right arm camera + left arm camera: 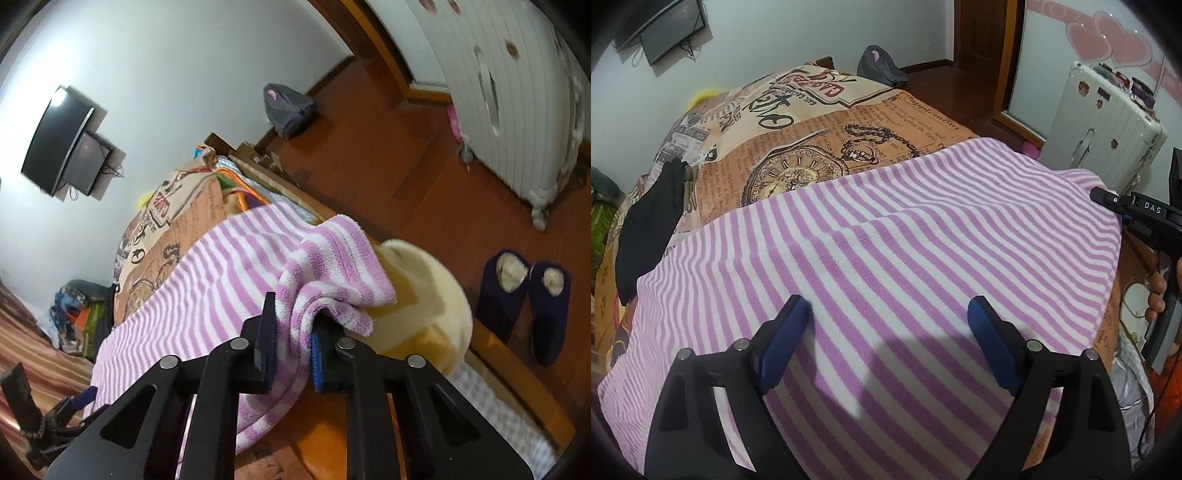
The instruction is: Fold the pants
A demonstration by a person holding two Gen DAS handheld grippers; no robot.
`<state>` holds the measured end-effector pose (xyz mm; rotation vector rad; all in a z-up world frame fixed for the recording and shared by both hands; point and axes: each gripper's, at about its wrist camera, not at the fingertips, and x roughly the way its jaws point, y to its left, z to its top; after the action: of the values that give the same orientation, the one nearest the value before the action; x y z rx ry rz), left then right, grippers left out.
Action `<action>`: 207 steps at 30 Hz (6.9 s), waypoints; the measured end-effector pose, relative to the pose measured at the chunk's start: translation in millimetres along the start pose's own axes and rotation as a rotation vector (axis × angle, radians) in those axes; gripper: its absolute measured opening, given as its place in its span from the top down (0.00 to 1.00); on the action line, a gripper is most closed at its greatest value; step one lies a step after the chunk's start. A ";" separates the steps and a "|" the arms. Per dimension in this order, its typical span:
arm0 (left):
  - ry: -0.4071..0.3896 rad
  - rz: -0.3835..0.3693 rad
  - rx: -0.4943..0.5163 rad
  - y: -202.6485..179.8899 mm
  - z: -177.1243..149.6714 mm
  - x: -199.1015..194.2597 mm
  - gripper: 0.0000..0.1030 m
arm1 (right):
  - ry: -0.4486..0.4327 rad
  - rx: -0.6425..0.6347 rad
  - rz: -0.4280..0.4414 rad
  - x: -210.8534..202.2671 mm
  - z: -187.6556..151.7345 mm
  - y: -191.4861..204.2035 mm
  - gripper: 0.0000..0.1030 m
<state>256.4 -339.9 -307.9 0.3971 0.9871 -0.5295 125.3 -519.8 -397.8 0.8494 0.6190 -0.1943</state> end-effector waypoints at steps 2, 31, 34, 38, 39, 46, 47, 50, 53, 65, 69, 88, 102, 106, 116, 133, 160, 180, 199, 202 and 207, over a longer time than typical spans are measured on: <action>-0.009 -0.017 -0.006 3.5 -1.0 -6.8 0.18 | -0.025 -0.034 -0.001 -8.9 3.0 11.5 0.89; -0.260 0.134 -0.450 241.5 -129.3 -138.3 0.18 | -0.150 -0.641 0.423 -58.1 -42.9 328.5 0.93; -0.261 0.158 -0.509 265.6 -154.6 -145.9 0.18 | -0.087 -0.700 0.471 -45.7 -70.0 351.6 0.94; -0.244 0.164 -0.568 286.0 -181.8 -148.7 0.18 | 0.040 -0.792 0.480 -19.8 -118.5 364.2 0.94; -0.237 0.165 -0.577 289.1 -187.2 -148.6 0.18 | 0.068 -0.806 0.477 -15.0 -127.1 367.4 0.94; -0.214 0.155 -0.603 292.0 -198.6 -137.7 0.18 | 0.159 -0.965 0.283 15.2 -148.8 351.3 0.79; -0.216 0.151 -0.604 290.5 -198.8 -136.6 0.18 | 0.161 -0.982 0.240 21.3 -146.8 345.9 0.71; -0.214 0.137 -0.609 287.6 -197.6 -130.9 0.18 | 0.197 -0.984 0.166 44.0 -142.1 336.1 0.50; -0.201 0.126 -0.610 284.9 -195.7 -123.1 0.18 | 0.238 -1.000 0.126 66.8 -144.2 332.7 0.50; -0.173 0.123 -0.606 288.5 -197.3 -107.0 0.18 | 0.293 -1.010 -0.002 127.9 -152.1 328.6 0.63; -0.169 0.115 -0.623 292.3 -199.8 -102.9 0.18 | 0.296 -0.924 0.050 127.2 -134.1 321.3 0.90; -0.246 0.154 -0.666 305.1 -224.1 -141.2 0.18 | 0.004 -0.871 0.352 3.5 -80.8 402.0 0.92; -0.259 0.196 -0.752 327.4 -263.9 -164.5 0.18 | 0.328 -1.180 0.522 23.7 -238.0 443.6 0.92; -0.240 0.202 -0.759 329.8 -273.0 -162.5 0.18 | 0.500 -1.199 0.474 57.7 -280.7 419.7 0.92; -0.235 0.180 -0.771 334.4 -268.0 -158.3 0.18 | 0.589 -1.249 0.399 74.4 -304.9 400.9 0.84; -0.222 -0.002 -0.546 318.9 -158.5 -118.0 0.18 | 0.364 -1.119 0.345 45.9 -189.3 379.2 0.61; -0.123 -0.058 -0.370 335.8 -100.0 -61.0 0.34 | 0.509 -1.199 0.356 142.0 -202.6 430.9 0.61; -0.111 0.143 -0.453 359.1 -159.3 -114.6 0.27 | 0.404 -1.144 0.359 137.8 -184.4 458.8 0.61; -0.056 0.006 -0.536 281.3 -221.4 -99.8 0.18 | 0.271 -0.984 0.095 32.8 -150.9 291.3 0.52; -0.035 -0.027 -0.539 279.8 -211.3 -81.3 0.20 | 0.277 -0.926 0.071 29.5 -148.6 271.5 0.52; -0.025 -0.128 -0.588 283.2 -205.8 -63.7 0.44 | 0.276 -0.833 0.053 21.3 -140.2 246.8 0.52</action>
<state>255.1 15.0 -333.2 -0.1983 1.0965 -0.3345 180.1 -251.1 -321.6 0.0809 0.8443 0.2297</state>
